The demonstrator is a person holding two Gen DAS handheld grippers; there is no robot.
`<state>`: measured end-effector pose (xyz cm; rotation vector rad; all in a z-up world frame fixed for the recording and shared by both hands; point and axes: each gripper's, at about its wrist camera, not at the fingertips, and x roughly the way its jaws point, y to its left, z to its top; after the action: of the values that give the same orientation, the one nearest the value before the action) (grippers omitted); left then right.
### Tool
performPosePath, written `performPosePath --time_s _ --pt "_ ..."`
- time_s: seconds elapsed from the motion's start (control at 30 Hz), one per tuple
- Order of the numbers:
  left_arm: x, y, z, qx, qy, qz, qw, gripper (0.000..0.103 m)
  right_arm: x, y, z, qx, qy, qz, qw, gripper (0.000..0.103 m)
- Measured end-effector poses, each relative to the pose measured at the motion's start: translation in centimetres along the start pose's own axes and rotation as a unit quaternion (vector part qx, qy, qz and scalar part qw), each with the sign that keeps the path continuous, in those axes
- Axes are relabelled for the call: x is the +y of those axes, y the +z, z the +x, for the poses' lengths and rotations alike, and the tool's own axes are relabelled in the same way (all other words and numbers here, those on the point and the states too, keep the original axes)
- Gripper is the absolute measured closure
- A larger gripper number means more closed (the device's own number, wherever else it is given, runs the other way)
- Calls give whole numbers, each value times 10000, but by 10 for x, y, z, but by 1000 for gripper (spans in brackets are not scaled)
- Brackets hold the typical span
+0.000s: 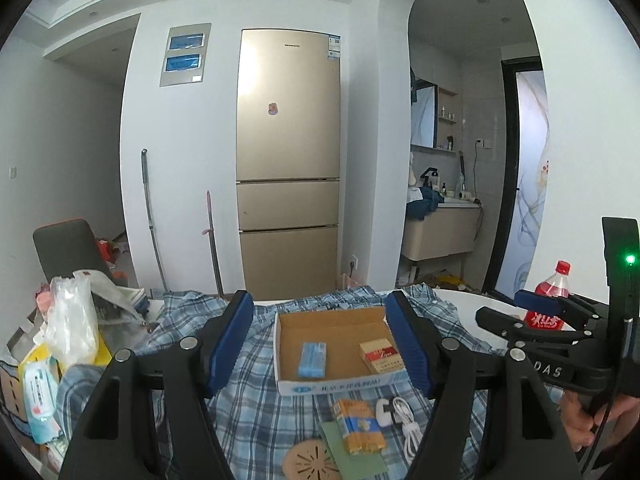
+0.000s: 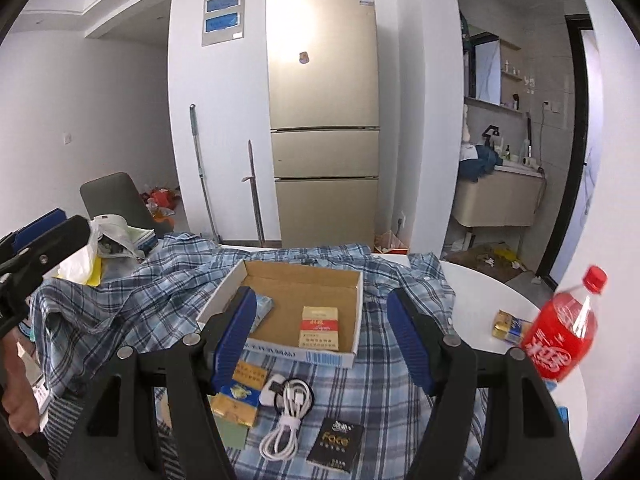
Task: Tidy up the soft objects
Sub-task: 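Lower the right tool onto the black Face tissue pack and grasp it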
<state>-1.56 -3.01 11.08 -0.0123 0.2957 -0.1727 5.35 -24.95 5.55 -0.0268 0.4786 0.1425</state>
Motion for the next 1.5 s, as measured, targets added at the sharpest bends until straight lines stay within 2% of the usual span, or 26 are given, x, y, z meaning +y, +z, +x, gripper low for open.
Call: performPosePath --time_s 0.13,0.33,0.4,0.43,0.5,0.57,0.73,0.97,1.1,1.3,1.5 --pt "7 -19 -4 -48 -9 -41 10000 17 -7 -15 -1 97 -53 103 9999 36" --pt "4 -42 0 -52 46 171 9998 13 -17 -36 11 344 -199 247 9989 36" --pt "5 -52 2 -26 59 176 9998 7 -21 -44 16 450 -234 324 9982 31" --pt "6 -55 4 -26 88 178 9998 0 -22 -48 18 503 -286 359 9977 27" --pt "6 -62 3 -84 105 147 9998 0 -24 -55 23 635 -453 403 9961 23" --pt "10 -68 6 -63 108 93 9999 0 -24 -61 28 740 -522 410 9950 13" --pt "15 -83 23 351 99 107 9993 0 -21 -71 38 924 -606 302 9934 10" --pt "23 -103 52 1048 51 -85 9944 0 -15 -88 61 1375 -608 178 9885 10" --pt "28 -112 63 1265 148 -96 9918 0 -13 -96 69 1580 -404 206 9864 10" --pt "31 -128 79 1611 96 -202 9867 0 -15 -108 83 1870 -300 256 9816 13" --pt "32 -131 83 1703 147 -217 9850 0 -19 -116 94 2163 -282 380 9752 18"
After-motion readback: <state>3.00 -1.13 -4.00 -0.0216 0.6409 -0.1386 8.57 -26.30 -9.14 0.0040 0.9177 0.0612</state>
